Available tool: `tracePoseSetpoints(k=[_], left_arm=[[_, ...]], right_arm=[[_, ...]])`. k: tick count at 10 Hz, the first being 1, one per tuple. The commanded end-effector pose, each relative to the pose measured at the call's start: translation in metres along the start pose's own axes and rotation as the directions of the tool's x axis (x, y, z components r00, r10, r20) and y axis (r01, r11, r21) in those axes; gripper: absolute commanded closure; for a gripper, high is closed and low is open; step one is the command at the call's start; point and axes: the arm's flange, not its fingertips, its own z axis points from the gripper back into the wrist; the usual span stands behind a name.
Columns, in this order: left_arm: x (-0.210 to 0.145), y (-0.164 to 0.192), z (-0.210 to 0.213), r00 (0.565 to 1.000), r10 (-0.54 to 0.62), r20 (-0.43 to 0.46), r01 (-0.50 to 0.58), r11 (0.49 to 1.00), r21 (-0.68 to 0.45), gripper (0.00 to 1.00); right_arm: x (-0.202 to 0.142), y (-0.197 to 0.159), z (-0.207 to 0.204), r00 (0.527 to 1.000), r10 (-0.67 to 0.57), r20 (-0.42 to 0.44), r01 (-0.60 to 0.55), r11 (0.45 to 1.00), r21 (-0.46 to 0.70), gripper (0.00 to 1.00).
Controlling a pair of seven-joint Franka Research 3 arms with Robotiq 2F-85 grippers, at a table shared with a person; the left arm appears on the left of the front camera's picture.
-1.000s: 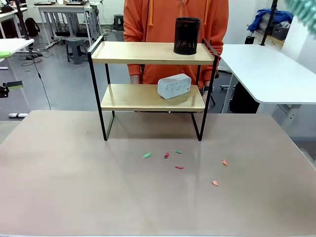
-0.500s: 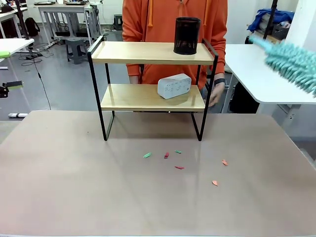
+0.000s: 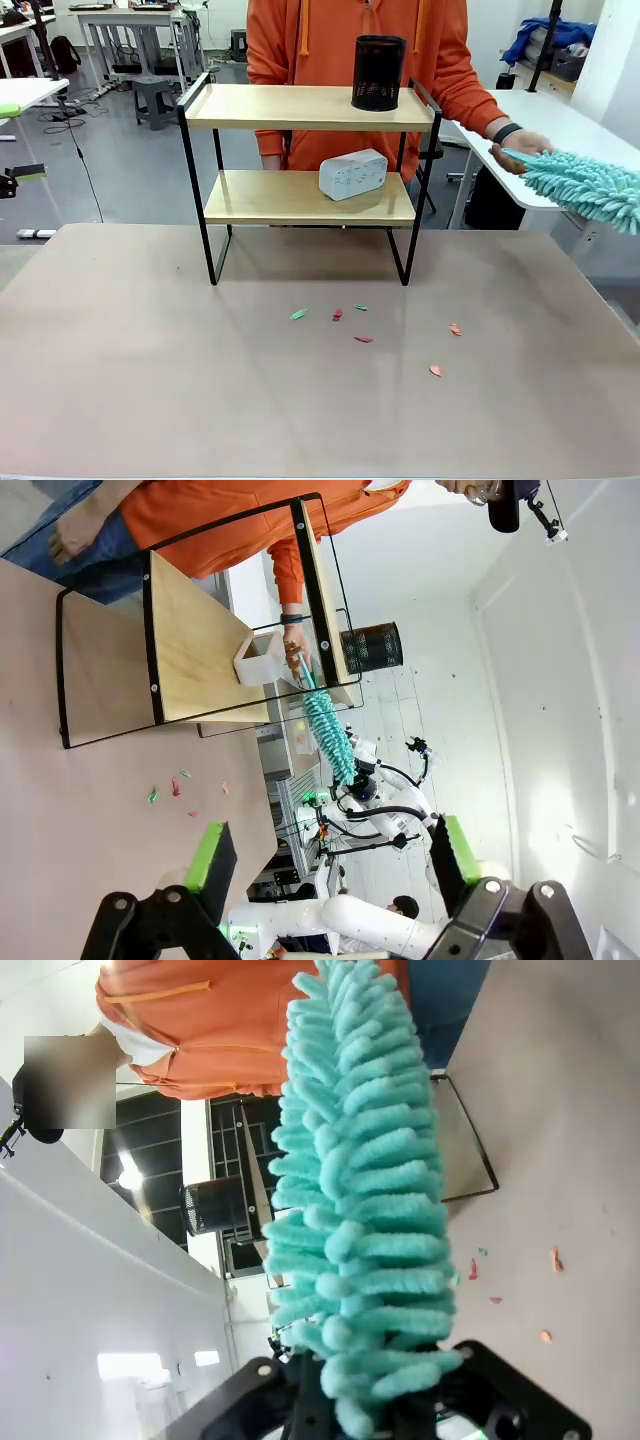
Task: Clean the shelf.
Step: Hand the Duster back to the human.
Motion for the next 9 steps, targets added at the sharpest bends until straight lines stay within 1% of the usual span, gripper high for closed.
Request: tracePoseSetpoints(k=[1, 8, 9], left_arm=[[0.0015, -0.0032, 0.0034, 1.000, 0.006, -0.013, -0.006, 1.000, -0.003, 0.00], [0.0015, -0.0032, 0.0034, 1.000, 0.006, -0.013, -0.006, 1.000, -0.003, 0.00], [0.0015, -0.0032, 0.0034, 1.000, 0.006, -0.013, -0.006, 1.000, -0.003, 0.00]], right_arm=[[-0.0007, 0.0002, 0.0006, 1.000, 0.003, -0.006, -0.003, 1.000, 0.010, 1.00], [-0.0007, 0.0002, 0.0006, 1.000, 0.003, -0.006, -0.003, 1.000, 0.010, 1.00], [-0.0004, 0.0002, -0.0010, 1.000, 0.000, -0.009, 0.000, 1.000, 0.010, 0.84]])
